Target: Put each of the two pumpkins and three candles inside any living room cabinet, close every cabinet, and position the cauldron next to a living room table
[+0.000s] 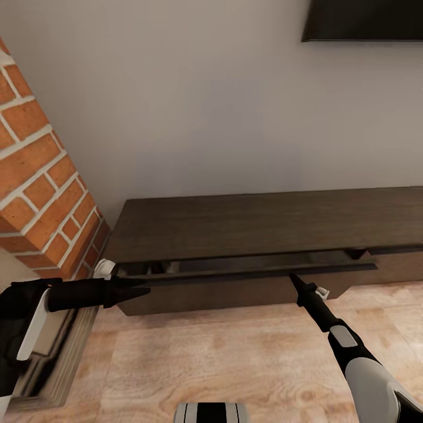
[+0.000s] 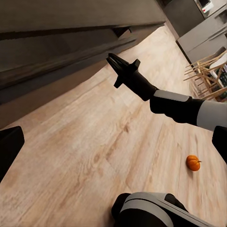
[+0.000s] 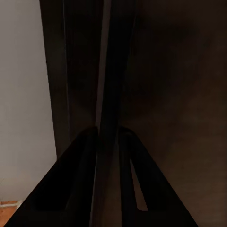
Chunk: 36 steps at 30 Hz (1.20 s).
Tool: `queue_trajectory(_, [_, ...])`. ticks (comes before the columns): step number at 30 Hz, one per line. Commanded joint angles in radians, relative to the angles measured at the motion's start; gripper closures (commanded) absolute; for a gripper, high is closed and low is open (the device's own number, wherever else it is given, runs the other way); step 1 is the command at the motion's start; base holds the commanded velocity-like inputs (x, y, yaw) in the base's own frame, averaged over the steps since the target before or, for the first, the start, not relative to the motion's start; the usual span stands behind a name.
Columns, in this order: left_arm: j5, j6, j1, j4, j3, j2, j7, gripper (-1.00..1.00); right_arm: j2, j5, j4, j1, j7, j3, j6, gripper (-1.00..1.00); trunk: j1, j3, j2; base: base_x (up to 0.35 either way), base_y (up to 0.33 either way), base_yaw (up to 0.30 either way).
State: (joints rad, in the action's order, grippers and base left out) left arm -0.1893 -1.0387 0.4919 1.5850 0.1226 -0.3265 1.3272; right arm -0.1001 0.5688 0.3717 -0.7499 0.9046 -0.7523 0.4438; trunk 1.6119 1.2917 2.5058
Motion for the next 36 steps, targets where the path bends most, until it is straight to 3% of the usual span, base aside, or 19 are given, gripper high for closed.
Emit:
queue_trajectory(1, [-0.002, -0.008, 0.001, 0.000, 0.000, 0.000, 0.001, -1.00, 0.000, -0.006, -0.002, 0.000, 0.002, 0.007, 0.007, 1.00, 0.000, 0.001, 0.000, -0.078, 0.000, 0.000])
queue_trajectory(36, [-0.002, -0.007, 0.001, 0.001, 0.001, 0.000, 0.014, -1.00, 0.000, -0.006, -0.003, 0.000, 0.002, 0.007, 0.007, 1.00, 0.000, 0.001, 0.000, -0.066, 0.000, 0.000])
